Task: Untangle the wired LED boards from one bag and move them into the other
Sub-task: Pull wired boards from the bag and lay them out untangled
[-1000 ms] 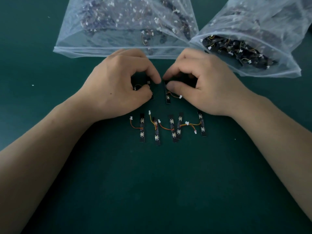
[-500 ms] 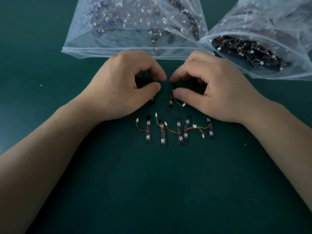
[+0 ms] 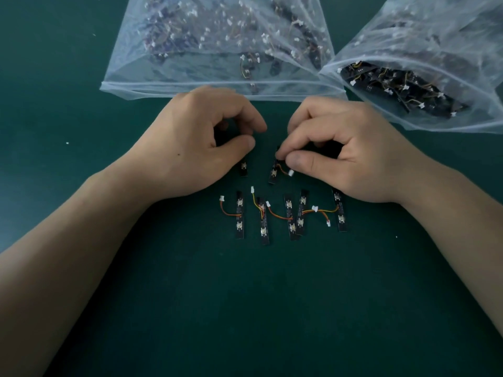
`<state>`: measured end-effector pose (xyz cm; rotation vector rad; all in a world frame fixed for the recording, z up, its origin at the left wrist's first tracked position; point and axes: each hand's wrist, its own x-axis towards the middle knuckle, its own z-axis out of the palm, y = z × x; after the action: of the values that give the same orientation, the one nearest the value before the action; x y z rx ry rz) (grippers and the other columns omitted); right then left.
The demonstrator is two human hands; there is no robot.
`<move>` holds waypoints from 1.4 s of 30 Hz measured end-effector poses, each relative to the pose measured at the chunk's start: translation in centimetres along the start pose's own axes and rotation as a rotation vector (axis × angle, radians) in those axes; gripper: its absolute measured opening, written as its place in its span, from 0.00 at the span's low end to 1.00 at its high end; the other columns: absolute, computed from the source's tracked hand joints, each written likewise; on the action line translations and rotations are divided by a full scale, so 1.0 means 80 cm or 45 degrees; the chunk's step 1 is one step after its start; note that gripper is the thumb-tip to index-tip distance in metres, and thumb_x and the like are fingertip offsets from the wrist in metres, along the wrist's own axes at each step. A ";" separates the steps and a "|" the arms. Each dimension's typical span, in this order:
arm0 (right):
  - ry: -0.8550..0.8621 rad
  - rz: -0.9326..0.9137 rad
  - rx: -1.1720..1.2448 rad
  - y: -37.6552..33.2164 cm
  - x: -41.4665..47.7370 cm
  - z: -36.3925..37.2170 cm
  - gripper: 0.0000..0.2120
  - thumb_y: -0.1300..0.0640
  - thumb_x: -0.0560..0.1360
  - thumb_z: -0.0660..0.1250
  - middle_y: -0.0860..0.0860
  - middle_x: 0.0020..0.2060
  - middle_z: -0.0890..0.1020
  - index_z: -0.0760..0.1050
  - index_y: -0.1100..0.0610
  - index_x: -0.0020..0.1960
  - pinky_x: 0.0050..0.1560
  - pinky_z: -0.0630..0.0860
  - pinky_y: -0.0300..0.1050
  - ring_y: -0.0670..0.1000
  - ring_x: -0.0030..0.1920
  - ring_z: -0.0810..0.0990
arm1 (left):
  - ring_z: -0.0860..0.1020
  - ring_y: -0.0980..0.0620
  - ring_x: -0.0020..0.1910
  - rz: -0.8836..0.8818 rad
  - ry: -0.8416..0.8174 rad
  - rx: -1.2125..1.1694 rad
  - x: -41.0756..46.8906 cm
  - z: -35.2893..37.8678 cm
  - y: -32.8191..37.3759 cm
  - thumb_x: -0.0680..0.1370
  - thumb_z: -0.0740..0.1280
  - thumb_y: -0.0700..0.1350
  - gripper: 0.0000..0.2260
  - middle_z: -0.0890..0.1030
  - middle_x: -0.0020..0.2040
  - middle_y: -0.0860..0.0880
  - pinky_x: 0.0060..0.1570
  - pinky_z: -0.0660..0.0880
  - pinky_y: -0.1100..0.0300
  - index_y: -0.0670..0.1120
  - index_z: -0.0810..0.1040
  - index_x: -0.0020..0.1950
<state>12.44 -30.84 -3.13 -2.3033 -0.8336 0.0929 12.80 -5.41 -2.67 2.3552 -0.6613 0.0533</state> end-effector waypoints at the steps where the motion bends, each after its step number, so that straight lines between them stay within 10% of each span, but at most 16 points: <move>1: -0.022 -0.009 -0.003 0.000 0.000 -0.001 0.06 0.52 0.79 0.71 0.45 0.50 0.80 0.87 0.48 0.54 0.50 0.76 0.53 0.50 0.48 0.80 | 0.78 0.53 0.48 0.002 -0.003 -0.007 0.000 -0.001 0.000 0.77 0.70 0.44 0.09 0.82 0.46 0.59 0.52 0.74 0.57 0.51 0.85 0.56; 20: -0.159 -0.128 -0.055 -0.006 0.000 -0.008 0.08 0.55 0.77 0.72 0.47 0.59 0.82 0.88 0.46 0.53 0.69 0.66 0.50 0.49 0.62 0.76 | 0.76 0.58 0.50 0.005 -0.097 -0.017 0.002 -0.004 0.009 0.74 0.63 0.38 0.16 0.78 0.45 0.60 0.55 0.69 0.67 0.49 0.86 0.56; 42: -0.086 -0.138 -0.118 -0.004 0.002 -0.003 0.12 0.62 0.79 0.69 0.46 0.57 0.83 0.86 0.53 0.58 0.67 0.70 0.55 0.51 0.59 0.78 | 0.75 0.58 0.48 0.036 -0.107 0.034 0.001 -0.001 0.007 0.72 0.72 0.48 0.11 0.79 0.45 0.58 0.52 0.66 0.71 0.54 0.85 0.53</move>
<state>12.48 -30.68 -2.75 -2.3464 -1.0152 0.0861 12.62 -5.80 -2.25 2.3842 -0.7385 -0.0247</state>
